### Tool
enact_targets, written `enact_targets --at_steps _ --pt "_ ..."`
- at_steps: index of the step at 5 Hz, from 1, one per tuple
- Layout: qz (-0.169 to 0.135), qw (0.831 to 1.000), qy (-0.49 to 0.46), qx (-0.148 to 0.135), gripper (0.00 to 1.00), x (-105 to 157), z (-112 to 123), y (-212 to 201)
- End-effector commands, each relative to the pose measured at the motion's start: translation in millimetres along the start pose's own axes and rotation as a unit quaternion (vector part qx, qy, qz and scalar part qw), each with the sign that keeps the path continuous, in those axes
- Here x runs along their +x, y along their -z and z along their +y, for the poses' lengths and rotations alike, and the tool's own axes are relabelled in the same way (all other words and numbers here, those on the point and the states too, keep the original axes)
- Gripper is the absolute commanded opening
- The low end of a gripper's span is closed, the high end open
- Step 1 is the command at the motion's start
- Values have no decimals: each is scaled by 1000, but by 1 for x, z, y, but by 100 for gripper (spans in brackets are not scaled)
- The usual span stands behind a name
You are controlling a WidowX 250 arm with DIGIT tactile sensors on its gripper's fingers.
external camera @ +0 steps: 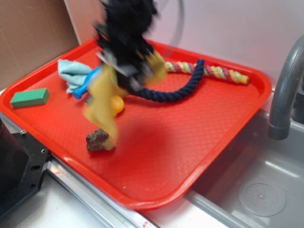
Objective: Grab the yellow cloth.
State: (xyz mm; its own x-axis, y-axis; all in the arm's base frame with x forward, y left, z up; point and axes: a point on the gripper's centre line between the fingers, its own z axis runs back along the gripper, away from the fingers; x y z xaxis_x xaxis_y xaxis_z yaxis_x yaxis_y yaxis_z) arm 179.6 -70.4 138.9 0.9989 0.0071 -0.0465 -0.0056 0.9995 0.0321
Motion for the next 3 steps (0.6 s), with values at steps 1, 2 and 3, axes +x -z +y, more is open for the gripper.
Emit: enact_targets --at_steps 1,2,3 --pt "-15 993 -110 29 0 -33 62 -61" --pt "-22 992 -123 35 0 -37 76 -75" --pt "-53 993 -101 37 0 -33 84 -85"
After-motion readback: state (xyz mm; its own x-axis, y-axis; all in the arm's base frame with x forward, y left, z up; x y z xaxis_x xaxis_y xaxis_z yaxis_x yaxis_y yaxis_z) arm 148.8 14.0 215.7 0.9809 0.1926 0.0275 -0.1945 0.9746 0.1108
